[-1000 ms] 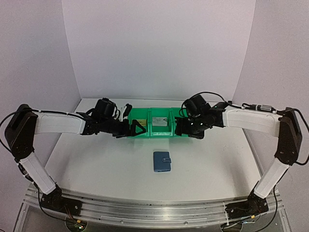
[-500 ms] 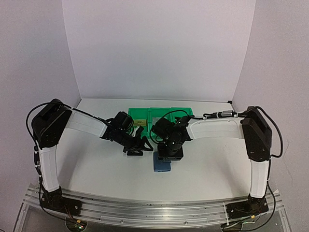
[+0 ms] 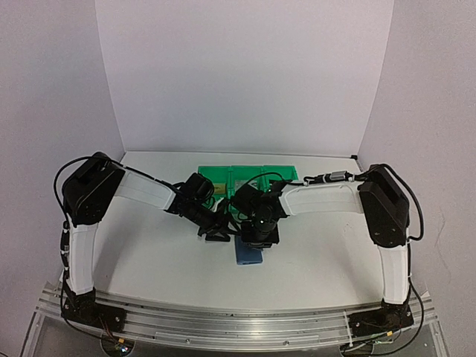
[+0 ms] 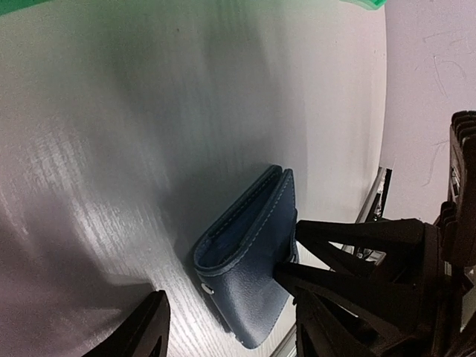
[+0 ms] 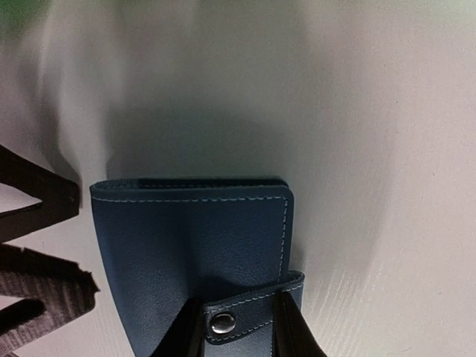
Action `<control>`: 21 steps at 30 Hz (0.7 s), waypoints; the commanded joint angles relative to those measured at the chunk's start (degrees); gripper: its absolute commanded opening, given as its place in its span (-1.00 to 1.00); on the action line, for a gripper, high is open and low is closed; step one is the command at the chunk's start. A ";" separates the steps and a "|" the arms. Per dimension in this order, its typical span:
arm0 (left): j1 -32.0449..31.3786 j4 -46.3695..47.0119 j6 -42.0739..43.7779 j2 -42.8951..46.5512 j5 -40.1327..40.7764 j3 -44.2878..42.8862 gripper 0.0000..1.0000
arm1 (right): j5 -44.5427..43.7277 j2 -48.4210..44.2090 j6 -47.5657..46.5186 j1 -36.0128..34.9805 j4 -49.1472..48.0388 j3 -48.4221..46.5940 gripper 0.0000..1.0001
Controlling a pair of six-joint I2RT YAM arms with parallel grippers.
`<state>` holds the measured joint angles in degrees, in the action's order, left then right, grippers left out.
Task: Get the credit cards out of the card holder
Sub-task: Open the card holder at the center of the board.
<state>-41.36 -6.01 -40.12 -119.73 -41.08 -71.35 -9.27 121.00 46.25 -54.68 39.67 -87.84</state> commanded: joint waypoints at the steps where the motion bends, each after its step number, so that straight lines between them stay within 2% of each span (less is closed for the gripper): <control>1: -0.98 -3.29 0.98 -3.79 -0.15 -2.78 0.06 | -0.29 3.22 -0.03 -0.01 0.42 -0.48 -0.60; 7: -1.16 -2.45 1.29 -5.85 -1.62 -3.97 -0.14 | 0.33 3.27 -0.16 -0.02 -0.23 -0.24 -0.98; 10: -1.43 -1.89 1.18 -6.66 -1.80 -4.17 -0.34 | 1.36 2.85 -0.45 0.03 -1.26 -0.15 -1.00; 15: -1.36 -2.65 1.22 -6.71 -1.07 -4.50 -0.98 | 1.68 1.46 -0.55 0.04 -2.05 0.33 -1.00; 21: -0.82 -4.36 1.06 -6.20 2.68 -4.25 -1.00 | -0.83 -4.35 0.20 1.06 -2.32 4.42 -1.00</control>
<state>-41.56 -6.10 -39.07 -124.64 -44.19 -75.31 -9.19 120.35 45.93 -54.49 38.21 -87.62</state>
